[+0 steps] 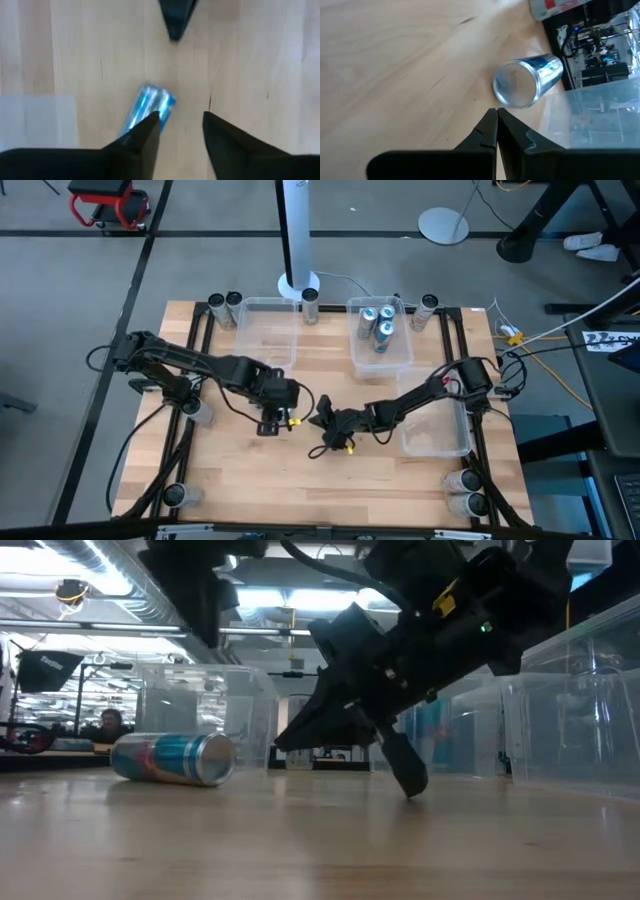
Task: Sort soda cans
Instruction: Put the blue soda can into the top right transparent bin
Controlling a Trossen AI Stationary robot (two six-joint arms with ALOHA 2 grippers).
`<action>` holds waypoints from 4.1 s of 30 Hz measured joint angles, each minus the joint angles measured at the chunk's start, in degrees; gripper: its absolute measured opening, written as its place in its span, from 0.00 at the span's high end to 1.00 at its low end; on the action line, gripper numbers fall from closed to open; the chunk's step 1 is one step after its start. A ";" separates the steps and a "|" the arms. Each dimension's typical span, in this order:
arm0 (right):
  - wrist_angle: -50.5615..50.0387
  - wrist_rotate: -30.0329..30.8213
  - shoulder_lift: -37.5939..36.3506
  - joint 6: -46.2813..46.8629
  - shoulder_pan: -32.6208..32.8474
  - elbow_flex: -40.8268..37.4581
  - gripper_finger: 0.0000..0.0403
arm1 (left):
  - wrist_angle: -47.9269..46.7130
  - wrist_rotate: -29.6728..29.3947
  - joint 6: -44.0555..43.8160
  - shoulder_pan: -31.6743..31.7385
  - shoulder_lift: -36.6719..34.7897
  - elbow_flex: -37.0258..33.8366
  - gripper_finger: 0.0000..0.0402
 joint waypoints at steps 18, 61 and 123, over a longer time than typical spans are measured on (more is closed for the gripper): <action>-2.89 -0.63 -0.44 1.33 0.02 0.12 0.98 | 2.02 -6.65 6.57 1.25 0.07 -15.25 0.18; -13.30 -1.92 -17.31 -1.07 4.12 0.20 0.98 | 24.21 -7.53 -3.25 -10.51 -13.57 -22.36 0.44; -23.69 12.48 -19.15 -2.61 8.66 12.35 0.07 | 67.39 -22.10 5.38 -9.76 -11.59 -42.86 0.44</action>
